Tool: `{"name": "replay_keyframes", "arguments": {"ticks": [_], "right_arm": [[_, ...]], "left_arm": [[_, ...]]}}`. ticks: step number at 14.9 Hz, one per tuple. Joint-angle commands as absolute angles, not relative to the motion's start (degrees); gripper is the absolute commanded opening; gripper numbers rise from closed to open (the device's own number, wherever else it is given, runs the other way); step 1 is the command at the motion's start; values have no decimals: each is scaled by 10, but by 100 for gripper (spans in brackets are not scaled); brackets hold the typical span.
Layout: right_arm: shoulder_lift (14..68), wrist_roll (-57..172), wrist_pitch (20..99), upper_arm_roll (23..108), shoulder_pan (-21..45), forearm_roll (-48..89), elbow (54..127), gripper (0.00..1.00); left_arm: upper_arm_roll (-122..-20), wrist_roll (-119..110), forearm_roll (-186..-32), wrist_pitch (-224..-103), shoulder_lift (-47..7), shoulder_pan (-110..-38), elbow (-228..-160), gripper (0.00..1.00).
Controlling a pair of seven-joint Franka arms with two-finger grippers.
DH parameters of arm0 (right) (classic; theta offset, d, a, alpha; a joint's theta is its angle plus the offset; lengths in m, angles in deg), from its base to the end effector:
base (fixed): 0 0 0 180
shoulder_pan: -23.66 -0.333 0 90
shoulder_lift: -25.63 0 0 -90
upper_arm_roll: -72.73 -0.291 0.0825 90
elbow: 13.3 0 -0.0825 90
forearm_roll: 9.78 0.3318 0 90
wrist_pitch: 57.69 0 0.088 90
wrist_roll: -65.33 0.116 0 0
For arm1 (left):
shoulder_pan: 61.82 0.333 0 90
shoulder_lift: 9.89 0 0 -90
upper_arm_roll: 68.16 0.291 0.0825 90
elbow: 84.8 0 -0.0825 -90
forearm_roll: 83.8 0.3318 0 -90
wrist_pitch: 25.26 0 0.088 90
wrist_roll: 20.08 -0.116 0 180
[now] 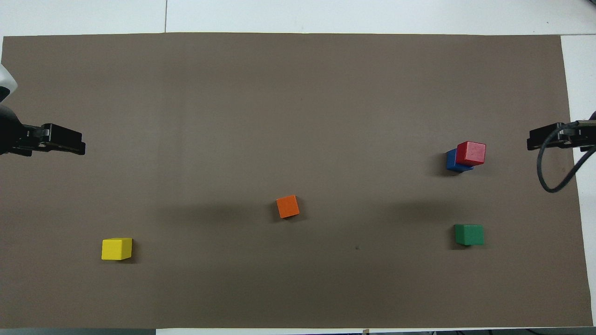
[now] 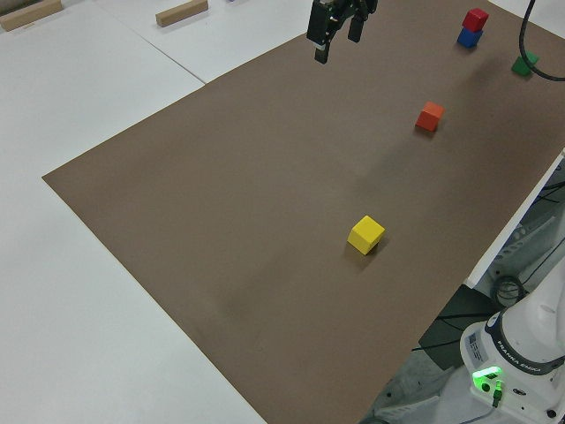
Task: Transfer red block to right arm and stack on blue block
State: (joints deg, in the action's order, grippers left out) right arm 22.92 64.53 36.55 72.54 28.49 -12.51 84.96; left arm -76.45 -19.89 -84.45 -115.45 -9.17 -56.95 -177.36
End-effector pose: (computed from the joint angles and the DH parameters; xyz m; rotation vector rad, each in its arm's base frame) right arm 0.4902 -0.0450 0.5597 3.0933 -0.0974 -0.0388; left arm 0.4968 -0.0314 0.5783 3.1314 -0.0879 -0.0458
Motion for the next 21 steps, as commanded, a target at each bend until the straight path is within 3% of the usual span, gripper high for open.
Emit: {"name": "replay_keyframes", "arguments": {"ticks": [1, 3, 6, 21], "right_arm": [[233, 597, 311, 726, 292, -108, 819, 100], [227, 581, 299, 737, 285, -107, 818, 100], [238, 580, 279, 848, 182, -107, 788, 100], [253, 574, 298, 853, 186, -103, 780, 100]], "left_arm": [[-759, -206, -851, -1149, -79, -568, -1784, 100], [-760, -206, -851, -1149, -79, -568, -1784, 100], [-760, -205, -851, -1149, -79, -568, -1784, 100], [-759, -205, -851, -1149, -79, -568, -1784, 100]]}}
